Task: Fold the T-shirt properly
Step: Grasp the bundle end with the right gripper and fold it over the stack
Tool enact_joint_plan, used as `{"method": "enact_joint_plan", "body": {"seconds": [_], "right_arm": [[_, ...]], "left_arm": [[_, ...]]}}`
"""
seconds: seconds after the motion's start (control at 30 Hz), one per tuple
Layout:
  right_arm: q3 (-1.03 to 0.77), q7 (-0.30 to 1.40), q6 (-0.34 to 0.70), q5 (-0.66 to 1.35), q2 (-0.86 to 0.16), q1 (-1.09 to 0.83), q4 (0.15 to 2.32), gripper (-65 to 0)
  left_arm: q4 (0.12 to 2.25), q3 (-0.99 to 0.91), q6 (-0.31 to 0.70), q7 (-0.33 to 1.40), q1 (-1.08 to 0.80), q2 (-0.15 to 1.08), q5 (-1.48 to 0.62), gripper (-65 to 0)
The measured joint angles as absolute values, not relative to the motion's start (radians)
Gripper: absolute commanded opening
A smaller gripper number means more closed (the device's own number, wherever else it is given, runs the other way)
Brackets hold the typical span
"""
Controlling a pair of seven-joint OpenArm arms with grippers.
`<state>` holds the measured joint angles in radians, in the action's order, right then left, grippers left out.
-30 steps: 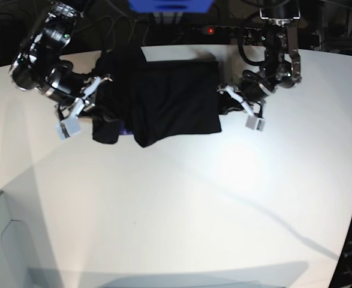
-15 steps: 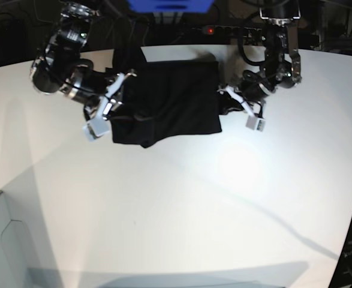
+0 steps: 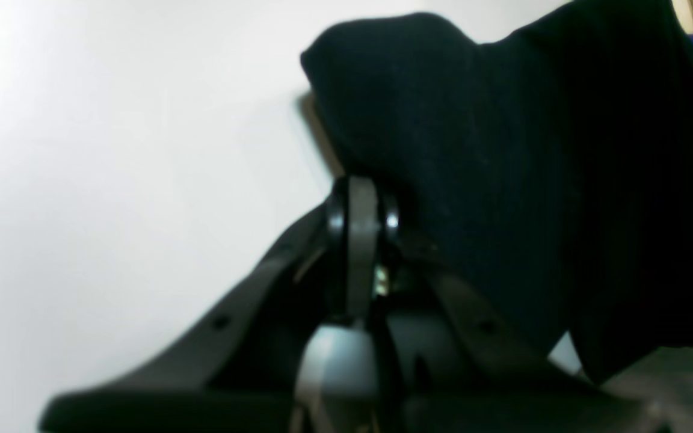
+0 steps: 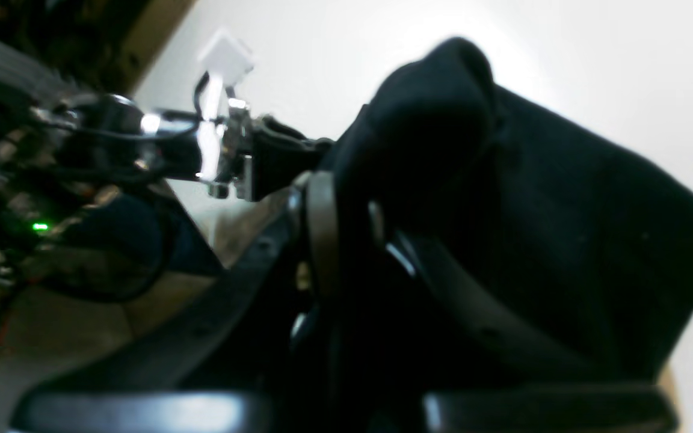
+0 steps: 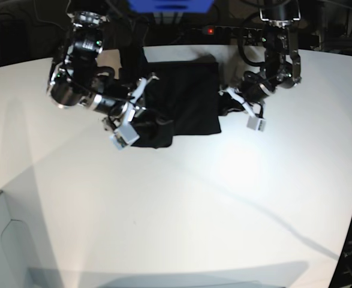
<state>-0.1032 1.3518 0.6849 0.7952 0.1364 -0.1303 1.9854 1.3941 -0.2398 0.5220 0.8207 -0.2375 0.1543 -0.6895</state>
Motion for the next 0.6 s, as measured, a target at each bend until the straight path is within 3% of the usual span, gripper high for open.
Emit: {"method": "enact_joint_plan", "body": {"seconds": [0.4,0.6], "right_arm": [[0.246,1.068,0.684,0.345,0.131,-0.126,1.719,-65.0],[0.282,0.964,0.684,0.295,0.130,-0.115,1.568,-62.7]], "left_arm": [[1.394,-0.239,0.525,0.821,-0.237,0.172,-0.690,-65.0],[1.394,-0.239,0.529,0.820,-0.239,0.194,-0.692,-65.0]]}}
